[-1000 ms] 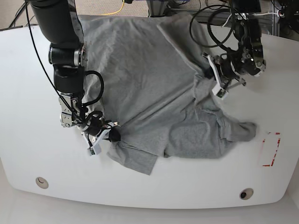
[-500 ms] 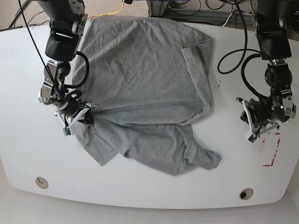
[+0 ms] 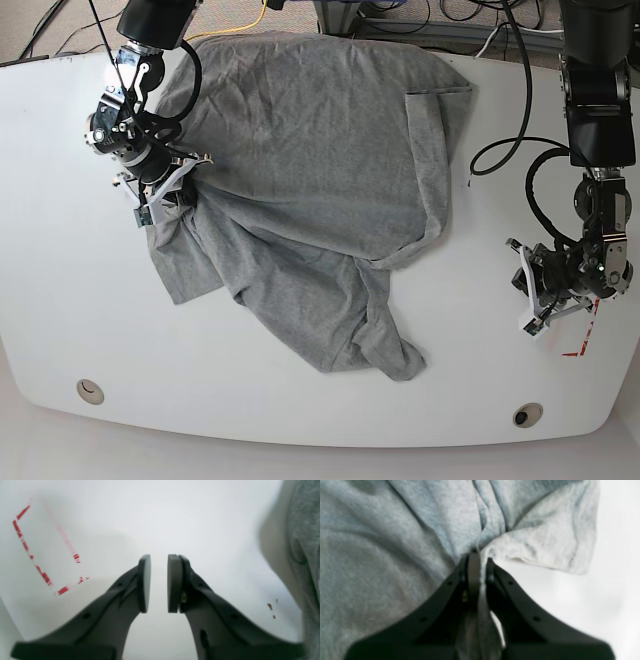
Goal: Layout the t-shirt on the table in an organized manner, then fold the t-shirt properly
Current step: 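Move the left gripper to the shirt's shoulder edge and pinch it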
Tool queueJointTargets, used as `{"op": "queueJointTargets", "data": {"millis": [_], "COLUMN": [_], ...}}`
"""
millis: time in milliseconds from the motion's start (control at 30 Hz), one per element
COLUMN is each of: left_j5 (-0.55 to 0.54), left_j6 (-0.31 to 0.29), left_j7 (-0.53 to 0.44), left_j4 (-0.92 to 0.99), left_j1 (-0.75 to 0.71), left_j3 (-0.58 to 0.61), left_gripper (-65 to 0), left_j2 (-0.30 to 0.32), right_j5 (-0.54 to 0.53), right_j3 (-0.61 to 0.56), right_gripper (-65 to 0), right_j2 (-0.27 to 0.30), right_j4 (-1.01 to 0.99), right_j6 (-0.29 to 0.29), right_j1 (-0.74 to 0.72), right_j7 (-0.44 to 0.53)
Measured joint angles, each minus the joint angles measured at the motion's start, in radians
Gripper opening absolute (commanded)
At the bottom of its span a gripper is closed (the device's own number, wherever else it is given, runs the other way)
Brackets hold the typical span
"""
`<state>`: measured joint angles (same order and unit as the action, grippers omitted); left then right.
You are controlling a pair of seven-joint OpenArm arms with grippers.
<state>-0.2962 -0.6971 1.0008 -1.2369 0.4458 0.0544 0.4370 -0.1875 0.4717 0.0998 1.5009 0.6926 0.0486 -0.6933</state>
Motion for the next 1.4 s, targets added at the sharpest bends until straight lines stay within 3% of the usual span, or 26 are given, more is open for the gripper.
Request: {"op": "queueJointTargets", "data": {"millis": [100, 200, 333, 500, 667, 833, 1033, 1400], "left_j5": [0.0, -0.001, -0.004, -0.011, 0.004, -0.008, 0.005, -0.045], "left_j6": [0.0, 0.001, -0.001, -0.003, 0.0, 0.0, 0.0, 0.0], "left_j7": [0.044, 0.089, 0.168, 0.248, 0.334, 0.359, 0.373, 0.369], "left_j4": [-0.019, -0.068, -0.184, -0.385, -0.558, -0.634, -0.649, -0.651], "left_j1": [-0.006, -0.035, -0.125, -0.285, -0.414, -0.513, -0.648, -0.753], "left_j3": [-0.003, -0.009, -0.024, -0.099, -0.162, -0.228, -0.312, -0.307], "left_gripper": [-53.8, -48.9, -31.9, -20.3, -21.0, -21.0, -21.0, -20.8], "left_j2": [-0.032, -0.068, -0.127, -0.196, -0.24, -0.264, -0.258, -0.282], "right_j5": [0.0, 0.0, 0.0, 0.0, 0.0, 0.0, 0.0, 0.0], "right_j3": [0.0, 0.0, 0.0, 0.0, -0.002, -0.003, -0.002, -0.004], "right_gripper": [-53.1, -45.0, -33.3, -30.0, -30.0, -30.0, -30.0, -30.0], "right_j2": [0.001, 0.0, 0.004, 0.006, 0.005, 0.003, 0.002, 0.0], "right_j4": [0.004, 0.005, 0.005, 0.005, 0.006, 0.006, 0.006, 0.006], "right_j6": [0.0, 0.0, 0.0, 0.0, 0.0, 0.0, 0.0, 0.0], "right_j1": [-0.003, -0.011, -0.015, -0.031, -0.037, -0.036, -0.047, -0.048], "right_j7": [0.0, 0.001, 0.001, -0.001, 0.001, 0.0, 0.0, 0.0]}}
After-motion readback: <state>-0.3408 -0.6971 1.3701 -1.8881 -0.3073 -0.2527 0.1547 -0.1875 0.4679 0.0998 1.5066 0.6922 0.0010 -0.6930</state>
